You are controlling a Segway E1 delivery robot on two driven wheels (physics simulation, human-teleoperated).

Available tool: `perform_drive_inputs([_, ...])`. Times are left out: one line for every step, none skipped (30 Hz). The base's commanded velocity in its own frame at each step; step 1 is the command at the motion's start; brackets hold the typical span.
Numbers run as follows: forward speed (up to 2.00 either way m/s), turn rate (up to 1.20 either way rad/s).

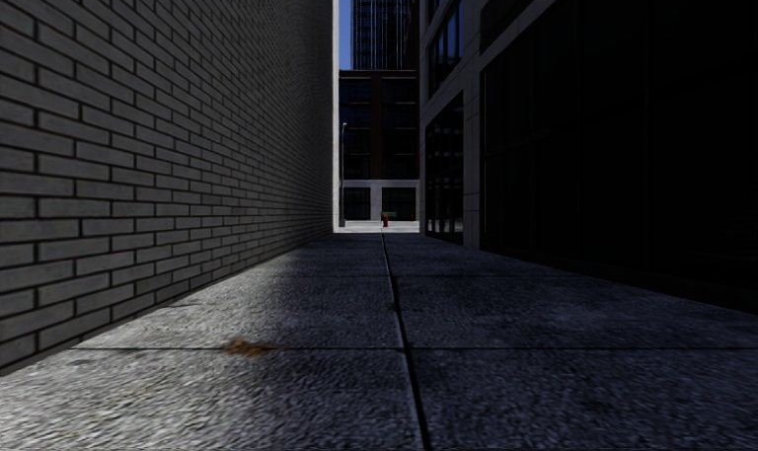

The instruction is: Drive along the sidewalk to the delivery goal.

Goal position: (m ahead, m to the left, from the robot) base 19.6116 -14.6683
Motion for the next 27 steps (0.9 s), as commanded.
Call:
perform_drive_inputs([1.97,0.00])
perform_drive_inputs([1.97,0.00])
perform_drive_inputs([1.97,0.00])
perform_drive_inputs([1.97,0.00])
perform_drive_inputs([1.97,0.00])
perform_drive_inputs([1.97,0.00])
perform_drive_inputs([1.97,0.00])
perform_drive_inputs([1.97,0.00])
perform_drive_inputs([1.97,0.00])
perform_drive_inputs([1.97,0.00])
perform_drive_inputs([1.97,0.00])
perform_drive_inputs([1.97,0.00])
perform_drive_inputs([1.97,0.00])
perform_drive_inputs([1.97,0.00])
perform_drive_inputs([1.97,0.00])
perform_drive_inputs([1.97,0.00])
perform_drive_inputs([1.97,0.00])
perform_drive_inputs([1.97,0.00])
perform_drive_inputs([1.97,0.00])
perform_drive_inputs([1.97,0.00])
perform_drive_inputs([1.97,0.00])
perform_drive_inputs([1.97,0.00])
perform_drive_inputs([1.97,0.00])
perform_drive_inputs([1.97,0.00])
perform_drive_inputs([1.97,0.00])
perform_drive_inputs([1.97,0.00])
perform_drive_inputs([1.97,0.00])
